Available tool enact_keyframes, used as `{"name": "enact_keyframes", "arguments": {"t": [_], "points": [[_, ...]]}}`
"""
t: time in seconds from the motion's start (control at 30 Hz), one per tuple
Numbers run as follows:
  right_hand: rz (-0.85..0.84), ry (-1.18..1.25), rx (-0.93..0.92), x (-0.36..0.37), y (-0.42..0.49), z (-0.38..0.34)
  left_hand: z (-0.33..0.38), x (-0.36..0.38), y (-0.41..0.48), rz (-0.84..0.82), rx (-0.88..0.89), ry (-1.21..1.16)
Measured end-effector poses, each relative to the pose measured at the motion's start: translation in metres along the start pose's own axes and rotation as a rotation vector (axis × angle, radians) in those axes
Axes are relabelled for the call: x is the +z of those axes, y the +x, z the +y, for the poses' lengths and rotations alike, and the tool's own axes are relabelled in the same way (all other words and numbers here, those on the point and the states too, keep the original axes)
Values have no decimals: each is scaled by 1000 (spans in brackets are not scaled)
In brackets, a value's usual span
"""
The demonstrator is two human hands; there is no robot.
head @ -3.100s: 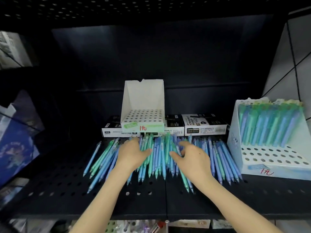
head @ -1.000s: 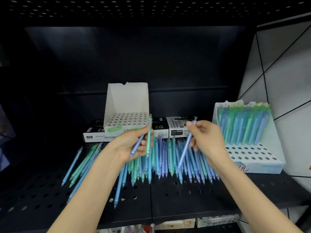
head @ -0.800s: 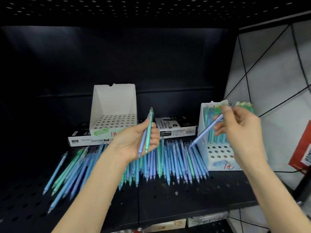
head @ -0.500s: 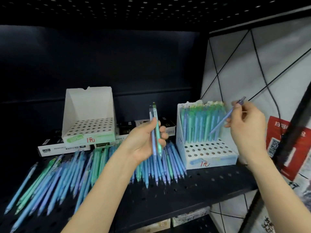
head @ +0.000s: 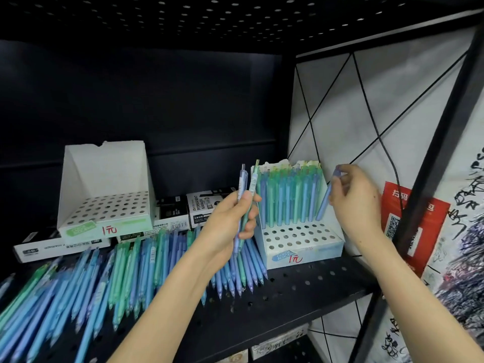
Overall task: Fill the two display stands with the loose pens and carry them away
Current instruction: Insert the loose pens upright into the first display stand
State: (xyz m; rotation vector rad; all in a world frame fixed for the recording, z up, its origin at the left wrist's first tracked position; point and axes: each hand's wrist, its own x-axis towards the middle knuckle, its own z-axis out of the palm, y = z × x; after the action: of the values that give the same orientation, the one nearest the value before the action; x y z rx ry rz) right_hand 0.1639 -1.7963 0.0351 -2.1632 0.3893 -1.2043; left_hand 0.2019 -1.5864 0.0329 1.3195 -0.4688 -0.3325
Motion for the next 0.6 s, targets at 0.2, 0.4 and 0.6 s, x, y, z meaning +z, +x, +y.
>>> {"name": "enact_keyframes", "arguments": {"t": [0.2, 0.4, 0.6], "points": [[22, -132, 16, 3, 7, -2, -3, -5, 2, 18, -4, -7], [-64, -298, 60, 9, 15, -1, -3, -3, 1, 20, 5, 36], [56, -282, -67, 5, -4, -25, -5, -2, -2, -13, 44, 130]]}}
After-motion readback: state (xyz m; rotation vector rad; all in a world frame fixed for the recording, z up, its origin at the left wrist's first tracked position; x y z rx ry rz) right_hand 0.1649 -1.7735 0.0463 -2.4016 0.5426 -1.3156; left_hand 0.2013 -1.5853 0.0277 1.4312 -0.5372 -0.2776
